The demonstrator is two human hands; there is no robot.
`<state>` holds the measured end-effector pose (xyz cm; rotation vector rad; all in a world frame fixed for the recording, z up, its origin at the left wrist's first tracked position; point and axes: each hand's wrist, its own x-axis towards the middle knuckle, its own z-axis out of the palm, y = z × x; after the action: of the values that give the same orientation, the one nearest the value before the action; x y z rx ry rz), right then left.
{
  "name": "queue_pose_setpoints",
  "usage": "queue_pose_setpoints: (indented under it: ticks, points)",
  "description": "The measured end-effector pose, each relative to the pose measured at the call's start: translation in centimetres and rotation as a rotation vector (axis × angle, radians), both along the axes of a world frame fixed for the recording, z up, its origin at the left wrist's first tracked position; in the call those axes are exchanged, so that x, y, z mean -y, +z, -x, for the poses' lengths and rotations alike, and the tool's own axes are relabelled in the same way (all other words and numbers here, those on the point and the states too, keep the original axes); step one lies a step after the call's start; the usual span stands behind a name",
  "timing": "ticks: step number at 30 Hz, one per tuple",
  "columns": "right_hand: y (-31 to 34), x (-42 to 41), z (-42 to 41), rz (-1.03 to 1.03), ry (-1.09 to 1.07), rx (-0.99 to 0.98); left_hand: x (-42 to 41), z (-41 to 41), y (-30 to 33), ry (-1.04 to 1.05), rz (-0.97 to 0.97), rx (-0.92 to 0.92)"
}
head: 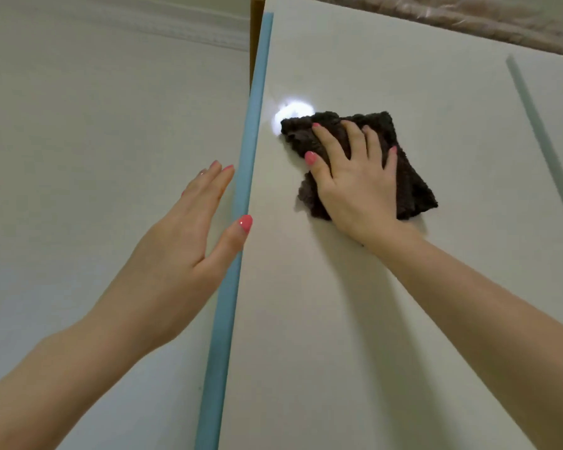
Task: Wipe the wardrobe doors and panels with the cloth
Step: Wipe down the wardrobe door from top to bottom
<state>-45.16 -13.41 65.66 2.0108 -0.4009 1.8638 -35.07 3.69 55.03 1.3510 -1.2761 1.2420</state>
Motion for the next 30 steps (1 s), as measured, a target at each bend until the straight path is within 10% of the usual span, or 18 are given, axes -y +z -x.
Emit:
queue_pose_setpoints:
  ticks: [8,17,25,30]
  points:
    - [-8.8,1.3,0.7,0.673,-0.075,-0.482,3.0,3.8,-1.1,-0.121,0.077,0.022]
    - [-3.3,7.7,5.9,0.041,0.053,-0.055,5.1,7.1,-2.3,-0.053,0.072,-0.031]
    - [-6.9,16.2,15.3,0.887,-0.239,-0.731,8.8,12.0,-3.0,-0.023,0.038,-0.057]
    - [-3.7,21.1,18.9,0.125,-0.023,-0.190,9.4,15.0,-4.4,0.051,0.021,-0.040]
